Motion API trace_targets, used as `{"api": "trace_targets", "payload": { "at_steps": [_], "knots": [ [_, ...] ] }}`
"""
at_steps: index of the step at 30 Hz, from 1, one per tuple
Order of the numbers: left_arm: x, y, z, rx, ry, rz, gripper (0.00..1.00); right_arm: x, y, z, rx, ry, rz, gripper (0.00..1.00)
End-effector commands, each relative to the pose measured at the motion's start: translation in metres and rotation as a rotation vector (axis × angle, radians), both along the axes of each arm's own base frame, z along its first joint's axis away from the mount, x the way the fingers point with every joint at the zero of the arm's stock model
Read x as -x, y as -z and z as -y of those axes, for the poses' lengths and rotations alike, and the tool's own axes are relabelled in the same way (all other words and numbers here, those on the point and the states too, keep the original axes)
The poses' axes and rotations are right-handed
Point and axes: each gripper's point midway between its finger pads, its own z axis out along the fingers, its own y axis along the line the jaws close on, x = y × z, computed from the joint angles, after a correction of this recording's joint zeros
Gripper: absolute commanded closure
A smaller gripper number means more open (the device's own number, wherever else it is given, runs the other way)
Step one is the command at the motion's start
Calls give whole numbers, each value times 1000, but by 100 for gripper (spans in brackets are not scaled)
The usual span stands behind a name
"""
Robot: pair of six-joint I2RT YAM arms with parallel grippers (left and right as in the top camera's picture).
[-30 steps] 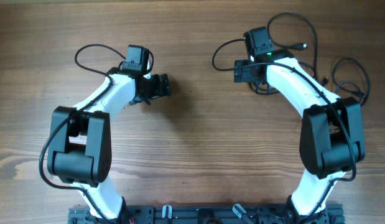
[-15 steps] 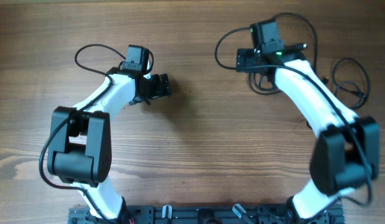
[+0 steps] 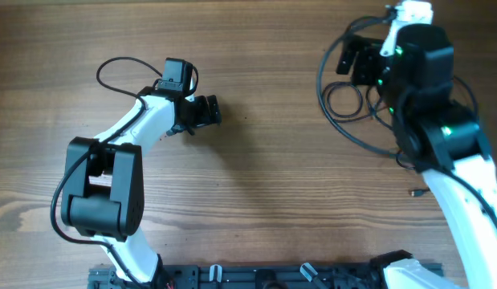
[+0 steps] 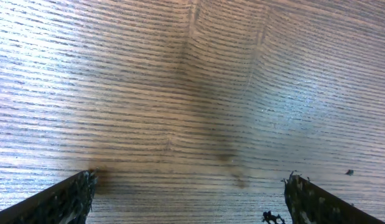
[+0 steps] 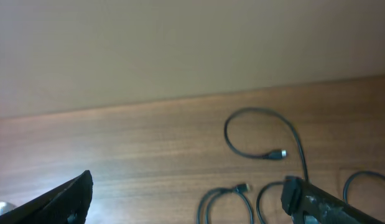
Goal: Untangle cables
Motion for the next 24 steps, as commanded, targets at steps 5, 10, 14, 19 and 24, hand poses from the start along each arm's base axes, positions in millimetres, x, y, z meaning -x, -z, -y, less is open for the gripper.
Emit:
{"api": "trace_targets", "payload": {
  "at_steps": [5,10,14,19,24],
  "knots": [
    [4,7,-2,-19,11,-14,0,62,-85,16,-64,-3,237,0],
    [4,7,-2,-19,11,-14,0,96,-111,26,-87,-3,323,0],
    [4,7,-2,-19,11,-14,0,121,-98,32,-71,-2,266,0],
    [4,7,-2,-19,11,-14,0,171,-15,51,41,20,-92,0],
    [4,7,-2,-19,11,-14,0,203,43,62,122,17,-259,0]
  ]
}}
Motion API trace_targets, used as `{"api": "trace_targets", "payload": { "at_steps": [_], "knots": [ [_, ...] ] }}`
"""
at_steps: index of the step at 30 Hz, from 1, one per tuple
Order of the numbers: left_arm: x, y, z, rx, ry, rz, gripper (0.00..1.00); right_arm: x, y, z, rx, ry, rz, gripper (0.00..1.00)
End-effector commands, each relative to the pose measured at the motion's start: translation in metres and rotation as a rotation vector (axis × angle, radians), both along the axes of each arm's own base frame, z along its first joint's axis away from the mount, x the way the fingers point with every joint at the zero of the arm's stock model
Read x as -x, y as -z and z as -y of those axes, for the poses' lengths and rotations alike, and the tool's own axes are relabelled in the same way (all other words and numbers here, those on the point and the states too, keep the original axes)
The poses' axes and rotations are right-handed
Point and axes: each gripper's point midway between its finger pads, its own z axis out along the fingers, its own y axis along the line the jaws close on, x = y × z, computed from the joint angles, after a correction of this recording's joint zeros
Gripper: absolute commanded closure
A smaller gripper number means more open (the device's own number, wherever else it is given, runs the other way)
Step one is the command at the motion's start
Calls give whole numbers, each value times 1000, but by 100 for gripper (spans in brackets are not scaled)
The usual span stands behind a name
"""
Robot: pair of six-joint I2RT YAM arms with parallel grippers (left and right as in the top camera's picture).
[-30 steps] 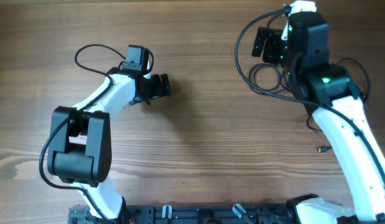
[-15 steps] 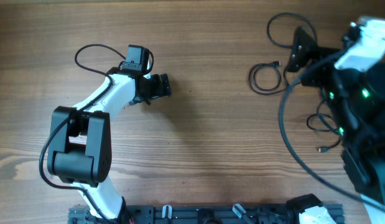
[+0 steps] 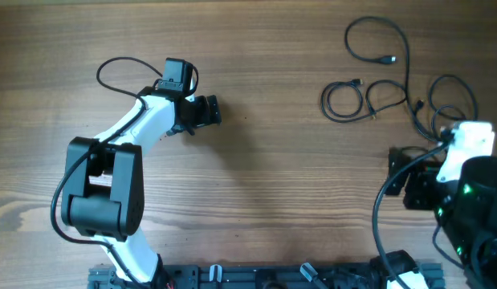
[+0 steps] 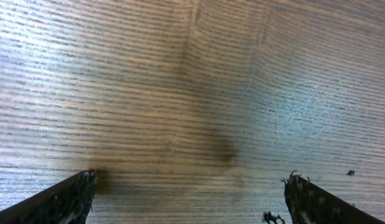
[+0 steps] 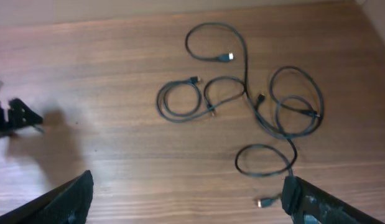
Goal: Untangle cables
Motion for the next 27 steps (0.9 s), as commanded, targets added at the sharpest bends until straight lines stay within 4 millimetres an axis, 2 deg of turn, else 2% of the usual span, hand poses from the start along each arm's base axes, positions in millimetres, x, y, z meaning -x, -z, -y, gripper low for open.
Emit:
{"api": "trace_targets", "payload": {
  "at_steps": [1,3,5,11,13,15,16,18,21,22,24,27],
  "knots": [
    [4,7,-1,-16,12,-14,0,12,36,8,45,5,-49,0],
    [4,7,-1,-16,12,-14,0,10,58,7,39,6,-27,0],
    [4,7,-1,-16,12,-14,0,-1,66,4,22,6,36,0],
    [4,7,-1,-16,12,-14,0,-42,113,-15,-92,-28,364,0],
    [4,7,-1,-16,12,-14,0,-48,111,-18,-128,-35,489,0],
    [4,7,-1,-16,12,-14,0,-49,95,-19,-167,-42,637,0],
    [4,7,-1,-16,12,-14,0,-47,84,-19,-185,-42,707,0],
    [4,7,-1,-16,12,-14,0,-35,49,-20,-178,-83,913,0],
    [4,7,-1,-16,12,-14,0,-19,20,-35,-60,-229,1117,0],
    [4,7,-1,-16,12,-14,0,-19,22,-37,-32,-254,1129,0],
    [4,7,-1,-16,12,-14,0,-26,40,-38,-13,-271,1088,0],
    [4,7,-1,-16,12,-14,0,-41,83,-34,-2,-241,963,0]
  ]
}}
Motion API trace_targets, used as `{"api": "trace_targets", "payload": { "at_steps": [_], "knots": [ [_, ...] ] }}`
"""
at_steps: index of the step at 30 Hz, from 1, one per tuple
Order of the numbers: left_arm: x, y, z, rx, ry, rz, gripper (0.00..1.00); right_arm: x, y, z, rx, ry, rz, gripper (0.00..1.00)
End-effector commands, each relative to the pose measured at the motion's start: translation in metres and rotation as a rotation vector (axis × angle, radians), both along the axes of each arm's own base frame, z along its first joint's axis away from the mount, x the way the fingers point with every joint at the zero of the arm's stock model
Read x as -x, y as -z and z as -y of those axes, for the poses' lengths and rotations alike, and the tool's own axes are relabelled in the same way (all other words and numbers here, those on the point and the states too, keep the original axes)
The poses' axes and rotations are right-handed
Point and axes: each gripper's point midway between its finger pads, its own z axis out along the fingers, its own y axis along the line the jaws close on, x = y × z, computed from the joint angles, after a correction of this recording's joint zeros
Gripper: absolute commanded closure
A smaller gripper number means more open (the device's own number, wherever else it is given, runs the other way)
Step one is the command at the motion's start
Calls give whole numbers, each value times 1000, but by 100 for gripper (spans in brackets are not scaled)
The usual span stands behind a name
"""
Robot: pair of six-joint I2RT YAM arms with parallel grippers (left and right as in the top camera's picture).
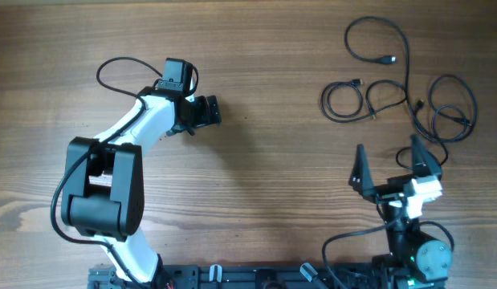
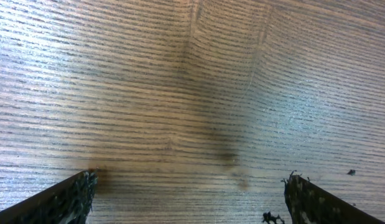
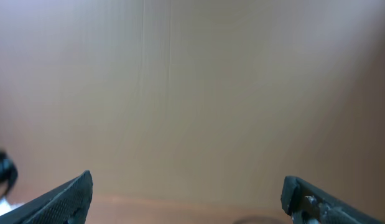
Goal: Untangle cables
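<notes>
A tangle of thin black cables (image 1: 415,104) lies at the back right of the wooden table (image 1: 280,185), with a small coil (image 1: 344,103) on its left and bigger loops to the right. My right gripper (image 1: 390,160) stands open near the front right, short of the cables, fingers spread wide and holding nothing. Its wrist view shows only a beige wall between the fingers (image 3: 61,199). My left gripper (image 1: 214,111) is open over bare wood at the left middle, far from the cables. Only wood grain shows between its fingers (image 2: 68,199).
The left arm's own black lead loops (image 1: 112,68) behind it at the back left. A black rail (image 1: 256,277) with the arm bases runs along the front edge. The right arm's lead (image 1: 352,241) curls beside its base.
My right arm has drawn in from the right edge to just in front of its base. Its camera now faces a wall, not the cables. The left arm has not moved.
My right gripper was low over the cables at the back right, open. Then it was back at the front right edge with the whole tangle in its view. Now it stands by its base, still open and holding nothing. The cables lie as they did.
</notes>
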Motion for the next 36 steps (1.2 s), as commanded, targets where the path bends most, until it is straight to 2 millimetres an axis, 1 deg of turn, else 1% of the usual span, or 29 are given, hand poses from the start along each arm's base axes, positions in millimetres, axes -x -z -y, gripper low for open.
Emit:
{"api": "trace_targets", "payload": {
  "at_steps": [1,2,3,5,6,36],
  "knots": [
    [3,7,-1,-16,12,-13,0,-7,27,-1,38,7,-91,0],
    [3,7,-1,-16,12,-12,0,-9,32,0,40,12,-112,0],
    [3,7,-1,-16,12,-13,0,-11,42,1,44,21,-155,0],
    [3,7,-1,-16,12,-13,0,-15,69,2,59,25,-265,0],
    [3,7,-1,-16,12,-13,0,-15,87,2,70,24,-337,0],
    [3,7,-1,-16,12,-13,0,-15,86,2,70,24,-333,0]
  ]
}}
